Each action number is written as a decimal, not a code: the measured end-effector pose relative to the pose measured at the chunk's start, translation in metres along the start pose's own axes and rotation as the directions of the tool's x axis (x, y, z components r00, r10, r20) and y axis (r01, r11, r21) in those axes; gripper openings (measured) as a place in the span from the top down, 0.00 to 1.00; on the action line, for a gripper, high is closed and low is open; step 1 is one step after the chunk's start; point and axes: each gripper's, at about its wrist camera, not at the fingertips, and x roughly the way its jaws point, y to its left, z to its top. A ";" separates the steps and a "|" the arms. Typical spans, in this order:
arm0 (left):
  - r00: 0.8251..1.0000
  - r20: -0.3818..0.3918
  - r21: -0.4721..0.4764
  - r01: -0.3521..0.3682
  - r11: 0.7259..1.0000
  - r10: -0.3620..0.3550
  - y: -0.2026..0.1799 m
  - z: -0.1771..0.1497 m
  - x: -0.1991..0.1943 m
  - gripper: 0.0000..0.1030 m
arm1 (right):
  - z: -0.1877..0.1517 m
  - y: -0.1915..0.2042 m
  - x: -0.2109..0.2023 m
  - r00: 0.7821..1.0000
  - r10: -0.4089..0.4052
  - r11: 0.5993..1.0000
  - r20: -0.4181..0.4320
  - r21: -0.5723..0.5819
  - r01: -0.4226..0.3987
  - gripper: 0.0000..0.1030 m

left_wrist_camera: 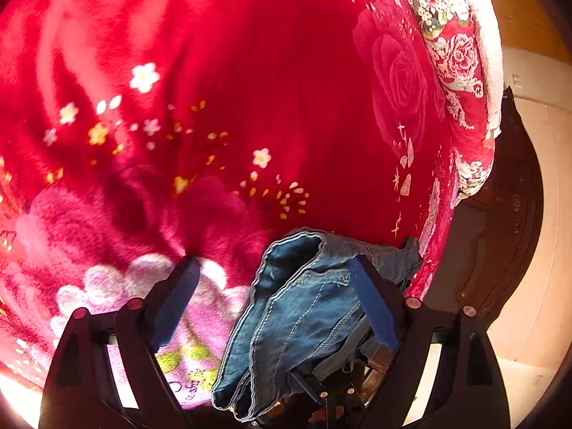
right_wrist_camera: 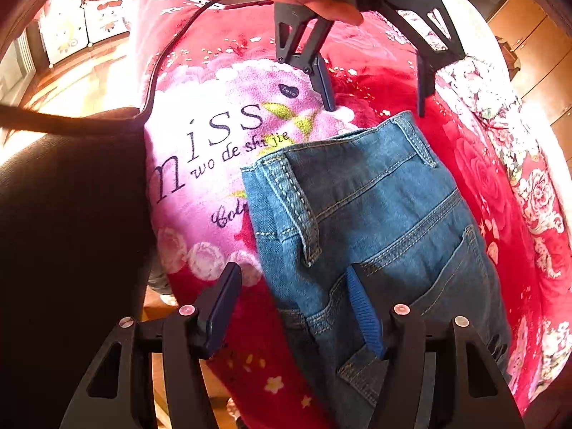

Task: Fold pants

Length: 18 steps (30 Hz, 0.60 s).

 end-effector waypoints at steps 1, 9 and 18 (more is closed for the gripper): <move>1.000 -0.006 0.024 -0.009 1.000 0.009 -0.007 0.001 0.005 0.14 | 0.001 -0.004 0.000 1.000 0.013 1.000 0.005 0.024 -0.013 0.47; 0.999 -0.035 0.116 0.036 0.993 -0.032 -0.041 -0.017 0.018 0.86 | 0.000 -0.042 -0.019 0.990 0.119 0.972 0.074 0.196 -0.132 0.89; 0.992 0.004 0.210 0.121 0.970 -0.124 -0.110 -0.045 -0.001 0.87 | -0.042 -0.125 -0.069 0.935 0.221 0.807 0.278 0.486 -0.335 0.92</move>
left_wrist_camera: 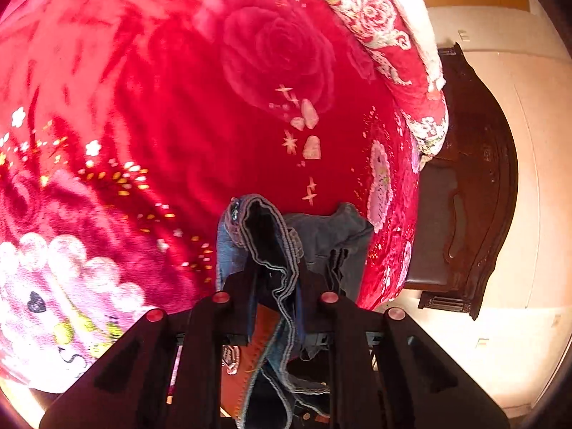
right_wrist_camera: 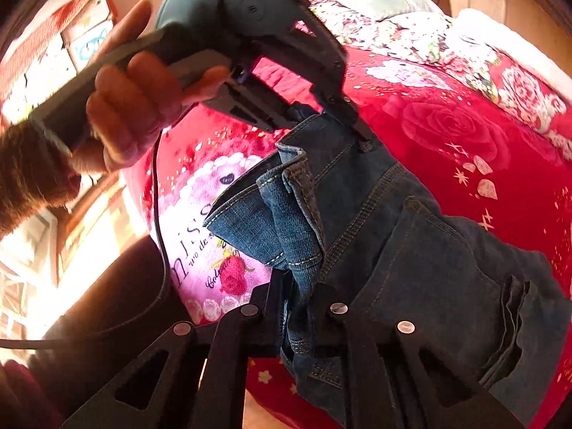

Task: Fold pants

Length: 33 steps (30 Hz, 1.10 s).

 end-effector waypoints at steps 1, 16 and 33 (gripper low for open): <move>1.000 -0.010 0.021 0.016 1.000 -0.016 -0.015 0.000 0.005 0.87 | -0.003 -0.013 -0.012 1.000 0.015 0.998 0.019 0.057 -0.016 0.92; 0.925 -0.325 0.215 -0.131 0.968 0.197 -0.160 -0.044 0.220 0.77 | -0.182 -0.194 -0.083 0.967 0.197 0.404 0.158 0.886 -0.227 0.81; 0.993 -0.106 -0.231 0.031 0.972 -0.057 -0.005 -0.051 0.114 0.30 | -0.081 -0.284 -0.057 0.988 0.045 0.582 0.151 0.800 -0.149 0.48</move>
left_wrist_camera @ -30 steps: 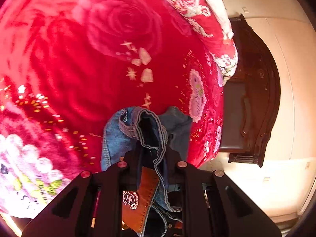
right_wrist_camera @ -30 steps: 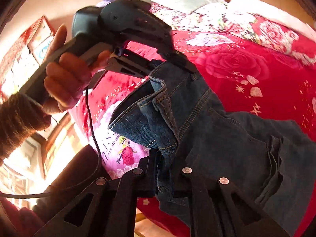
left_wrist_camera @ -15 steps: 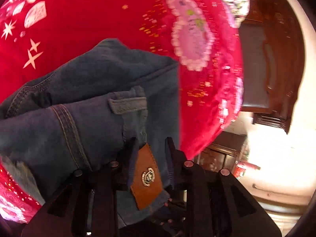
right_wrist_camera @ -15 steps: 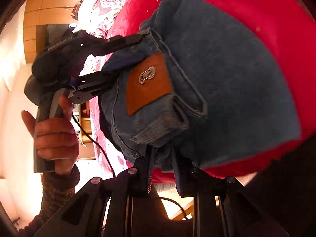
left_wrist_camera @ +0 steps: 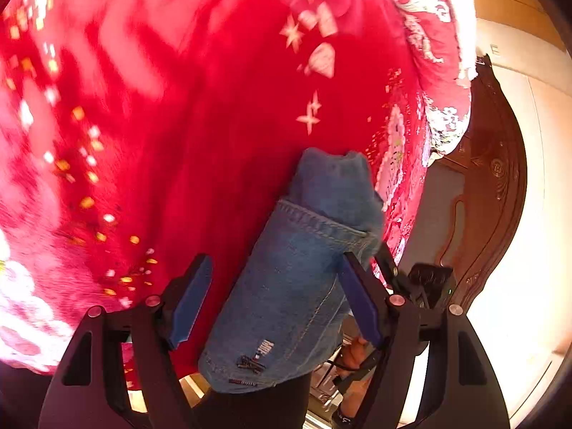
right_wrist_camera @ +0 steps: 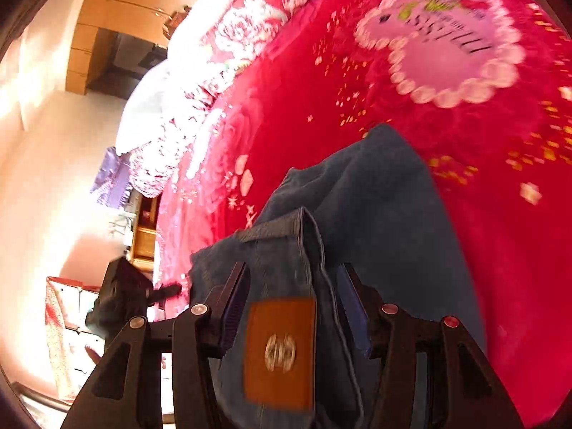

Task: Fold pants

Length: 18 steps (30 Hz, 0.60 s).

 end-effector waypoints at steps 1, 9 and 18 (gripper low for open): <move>1.000 -0.004 -0.017 0.015 1.000 -0.015 -0.001 0.000 0.006 0.30 | 0.002 0.002 0.013 1.000 0.005 1.000 -0.017 0.002 -0.005 0.48; 0.990 0.054 0.196 -0.139 0.971 0.131 -0.078 -0.033 0.029 0.41 | 0.003 0.039 -0.042 0.993 -0.016 0.977 0.114 -0.211 0.040 0.94; 0.984 0.045 0.246 -0.178 0.953 0.172 -0.092 -0.037 0.033 0.41 | 0.009 -0.030 -0.039 0.994 -0.095 0.995 0.062 -0.030 0.097 0.86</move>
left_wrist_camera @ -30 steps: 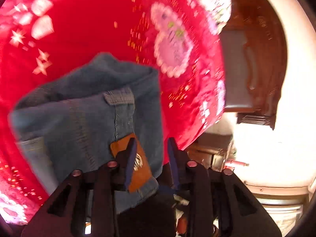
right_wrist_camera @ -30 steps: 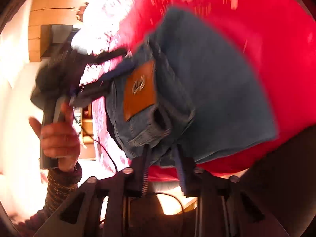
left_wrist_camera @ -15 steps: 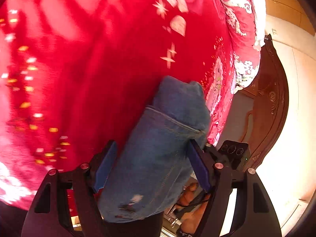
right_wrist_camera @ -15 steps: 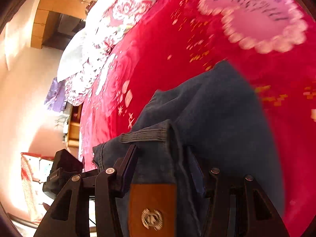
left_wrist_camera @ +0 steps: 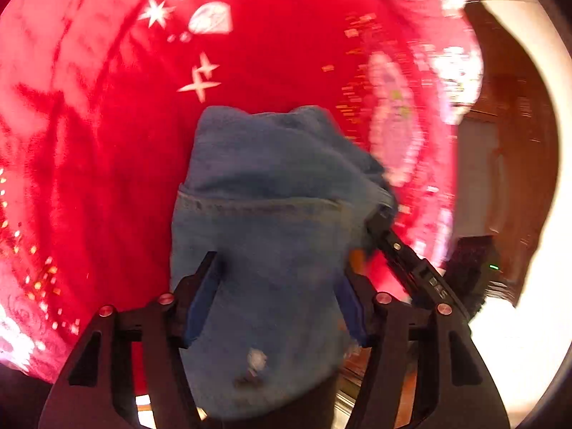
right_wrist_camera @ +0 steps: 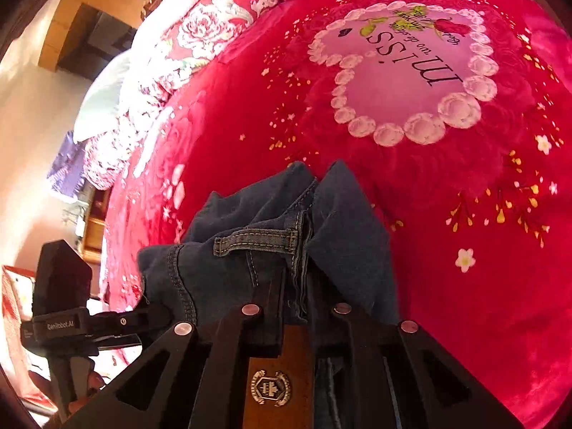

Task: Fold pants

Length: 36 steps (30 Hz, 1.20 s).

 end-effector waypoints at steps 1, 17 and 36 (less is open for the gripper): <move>1.000 0.003 0.005 0.030 1.000 -0.030 0.004 -0.005 -0.012 0.41 | -0.001 -0.001 -0.008 0.999 0.043 0.999 0.009 0.011 -0.043 0.83; 0.993 -0.002 -0.163 0.115 0.980 -0.117 0.075 -0.033 -0.028 0.36 | -0.055 0.046 0.007 0.968 0.245 0.969 -0.060 -0.024 -0.247 0.46; 0.979 0.194 0.007 0.065 0.998 -0.065 0.057 -0.015 -0.096 0.36 | -0.021 0.037 -0.020 0.999 0.031 0.998 0.018 -0.055 -0.030 0.48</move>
